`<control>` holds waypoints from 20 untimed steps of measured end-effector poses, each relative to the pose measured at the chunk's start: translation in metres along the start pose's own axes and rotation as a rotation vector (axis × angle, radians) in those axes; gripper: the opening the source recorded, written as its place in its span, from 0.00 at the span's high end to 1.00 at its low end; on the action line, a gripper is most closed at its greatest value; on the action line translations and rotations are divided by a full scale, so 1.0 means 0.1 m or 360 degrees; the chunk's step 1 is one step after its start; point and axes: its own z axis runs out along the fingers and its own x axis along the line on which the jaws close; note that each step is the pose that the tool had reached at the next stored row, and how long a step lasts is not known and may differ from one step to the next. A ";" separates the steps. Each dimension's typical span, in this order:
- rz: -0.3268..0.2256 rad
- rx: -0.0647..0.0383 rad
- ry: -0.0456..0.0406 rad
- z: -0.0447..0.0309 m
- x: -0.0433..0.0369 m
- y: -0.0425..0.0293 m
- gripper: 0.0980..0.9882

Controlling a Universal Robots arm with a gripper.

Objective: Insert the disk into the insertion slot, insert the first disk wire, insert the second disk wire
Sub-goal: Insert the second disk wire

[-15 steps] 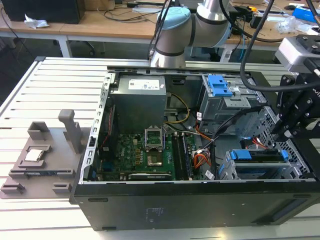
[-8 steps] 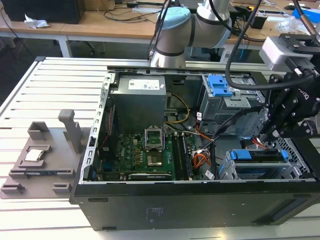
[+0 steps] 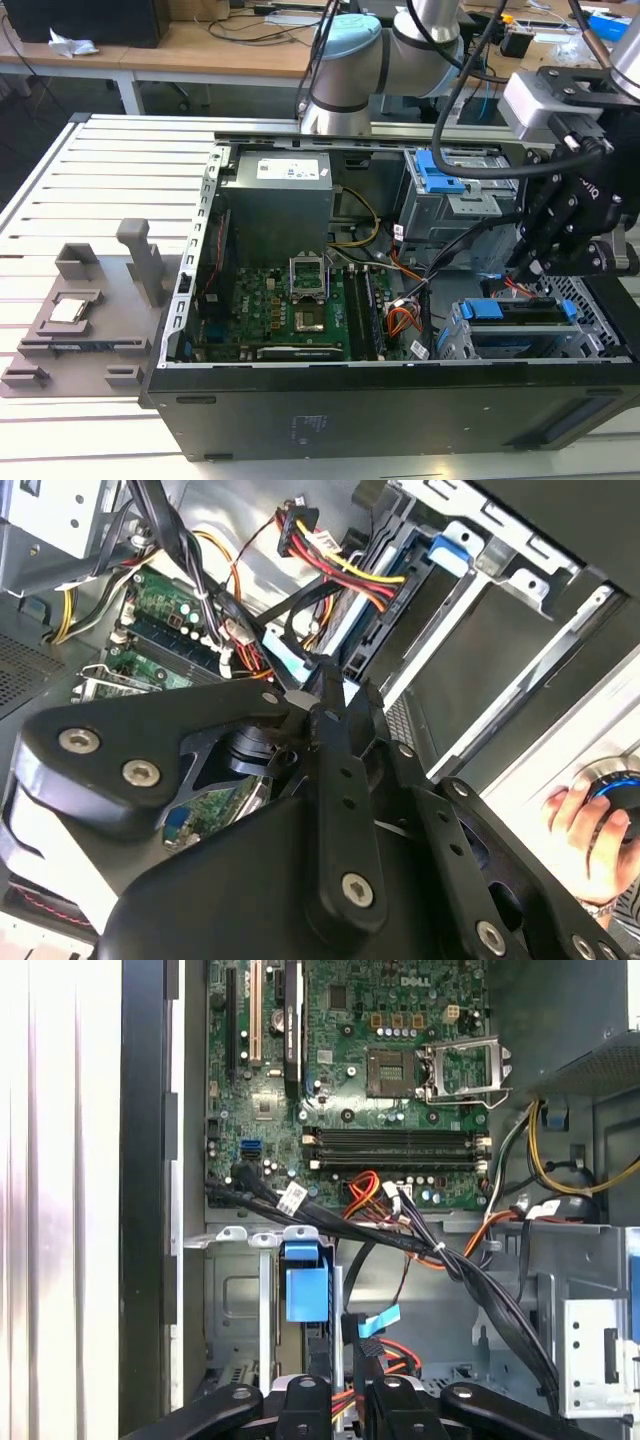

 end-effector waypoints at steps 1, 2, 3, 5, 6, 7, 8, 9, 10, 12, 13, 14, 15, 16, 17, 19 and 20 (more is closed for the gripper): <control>0.0000 0.0000 0.0000 0.001 0.000 0.018 0.84; 0.0000 0.0000 0.0000 0.002 -0.005 0.029 0.84; 0.0000 0.0000 0.0000 0.003 -0.017 0.038 0.84; 0.0000 0.0000 0.0000 0.007 -0.045 0.051 0.84; 0.0000 0.0000 0.0000 0.012 -0.068 0.055 0.84; -0.0003 0.0000 0.0003 0.029 -0.126 0.060 0.84; -0.0027 -0.0001 0.0022 0.061 -0.174 0.060 0.84; -0.0056 -0.0002 0.0030 0.072 -0.179 0.060 0.84; -0.0110 -0.0004 0.0043 0.091 -0.187 0.060 0.84; -0.0156 -0.0006 0.0084 0.099 -0.191 0.070 0.84; -0.0167 -0.0007 0.0103 0.102 -0.191 0.088 0.84; -0.0169 -0.0007 0.0103 0.103 -0.191 0.105 0.84; -0.0170 -0.0007 0.0103 0.104 -0.190 0.120 0.84; -0.0170 -0.0007 0.0103 0.105 -0.189 0.130 0.84; -0.0170 -0.0007 0.0104 0.105 -0.189 0.130 0.84; -0.0170 -0.0007 0.0104 0.104 -0.190 0.130 0.84; -0.0170 -0.0007 0.0104 0.104 -0.190 0.131 0.84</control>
